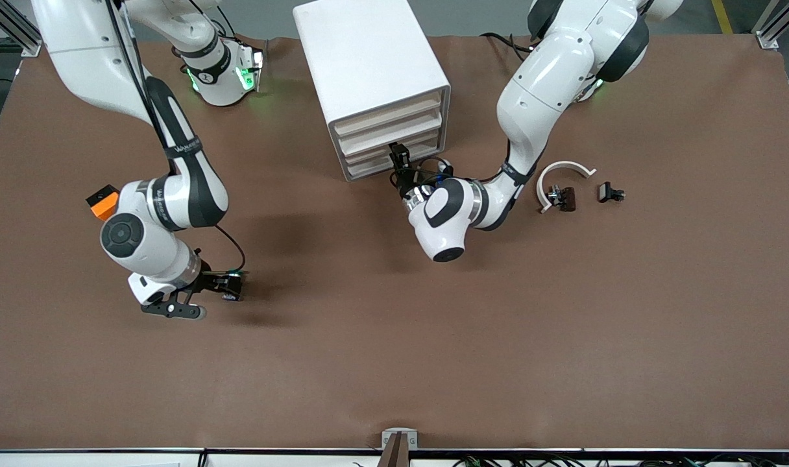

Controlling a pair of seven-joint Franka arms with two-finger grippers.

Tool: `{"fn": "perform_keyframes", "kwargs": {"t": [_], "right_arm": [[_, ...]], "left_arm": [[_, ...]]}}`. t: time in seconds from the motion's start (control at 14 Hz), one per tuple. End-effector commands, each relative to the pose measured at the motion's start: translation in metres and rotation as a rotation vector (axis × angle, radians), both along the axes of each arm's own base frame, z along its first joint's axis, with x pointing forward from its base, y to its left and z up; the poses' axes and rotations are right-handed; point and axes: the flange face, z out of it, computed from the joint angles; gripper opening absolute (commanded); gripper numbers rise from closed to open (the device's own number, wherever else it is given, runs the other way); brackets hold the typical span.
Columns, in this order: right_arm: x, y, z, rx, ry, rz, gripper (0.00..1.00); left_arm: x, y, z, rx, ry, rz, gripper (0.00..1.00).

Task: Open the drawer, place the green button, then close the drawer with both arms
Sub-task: 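Grasp the drawer handle with the left gripper while the right gripper reaches the button, then pull the drawer open with the left gripper while the right gripper grasps the button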

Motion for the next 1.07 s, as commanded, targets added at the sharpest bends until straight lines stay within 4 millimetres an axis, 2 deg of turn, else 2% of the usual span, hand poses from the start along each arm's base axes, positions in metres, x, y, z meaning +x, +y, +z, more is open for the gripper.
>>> {"fn": "perform_keyframes", "kwargs": {"t": [0.0, 0.14, 0.21, 0.29, 0.5, 0.71, 0.93, 1.0], "right_arm": [[0.005, -0.002, -0.018, -0.009, 0.014, -0.013, 1.00], [0.004, -0.001, -0.025, -0.008, 0.023, -0.014, 1.00], [0.002, -0.001, -0.031, -0.009, 0.034, -0.017, 1.00], [0.001, -0.001, -0.038, -0.007, 0.043, -0.029, 1.00], [0.001, 0.006, -0.046, -0.008, 0.053, -0.056, 1.00], [0.001, 0.014, -0.054, -0.012, 0.060, -0.063, 1.00], [0.000, 0.014, -0.056, -0.017, 0.064, -0.049, 0.99], [0.000, 0.014, -0.056, -0.018, 0.065, -0.048, 0.81]], "left_arm": [[-0.009, -0.003, -0.007, -0.013, 0.024, -0.005, 0.39], [-0.015, -0.007, -0.012, -0.024, 0.019, -0.017, 0.30], [-0.017, -0.010, -0.012, -0.021, 0.019, -0.021, 0.03], [-0.016, -0.008, -0.012, -0.018, 0.020, -0.019, 0.00], [0.005, 0.010, -0.013, -0.018, 0.003, 0.012, 0.00], [0.070, 0.065, -0.002, -0.048, 0.011, 0.180, 0.00], [0.099, 0.088, 0.000, -0.083, -0.029, 0.232, 0.00], [0.106, 0.093, 0.002, -0.088, -0.044, 0.249, 0.00]]}}
